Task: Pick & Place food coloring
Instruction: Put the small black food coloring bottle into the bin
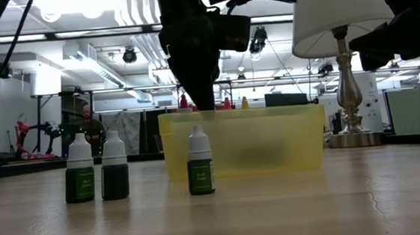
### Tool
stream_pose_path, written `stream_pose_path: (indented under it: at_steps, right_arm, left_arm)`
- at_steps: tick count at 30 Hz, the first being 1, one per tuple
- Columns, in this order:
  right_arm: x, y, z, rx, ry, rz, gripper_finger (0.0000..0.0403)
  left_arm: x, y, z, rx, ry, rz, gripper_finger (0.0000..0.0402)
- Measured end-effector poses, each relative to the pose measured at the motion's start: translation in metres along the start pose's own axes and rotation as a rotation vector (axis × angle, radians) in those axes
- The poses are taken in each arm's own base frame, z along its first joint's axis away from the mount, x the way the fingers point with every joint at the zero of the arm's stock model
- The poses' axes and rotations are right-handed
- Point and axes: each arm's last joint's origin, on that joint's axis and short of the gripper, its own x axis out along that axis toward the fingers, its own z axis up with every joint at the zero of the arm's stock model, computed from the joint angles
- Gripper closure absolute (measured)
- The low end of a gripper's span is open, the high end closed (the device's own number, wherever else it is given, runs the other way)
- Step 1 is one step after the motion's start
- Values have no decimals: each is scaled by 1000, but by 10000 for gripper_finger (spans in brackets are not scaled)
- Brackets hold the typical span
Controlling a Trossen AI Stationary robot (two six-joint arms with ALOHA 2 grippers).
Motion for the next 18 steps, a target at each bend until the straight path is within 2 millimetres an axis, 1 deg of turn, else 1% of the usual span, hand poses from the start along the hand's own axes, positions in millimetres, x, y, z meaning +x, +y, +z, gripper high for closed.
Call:
stream_pose_path:
  at_steps: [4,12,18]
  right_arm:
    - [0,0,0,0,0,0,394]
    - [0,0,0,0,0,0,394]
    - [0,0,0,0,0,0,394]
  left_arm:
    - [2,5,0,-11,3,3,352]
    - [30,10,2,-22,64,12,352]
    - [31,15,3,-20,60,11,352]
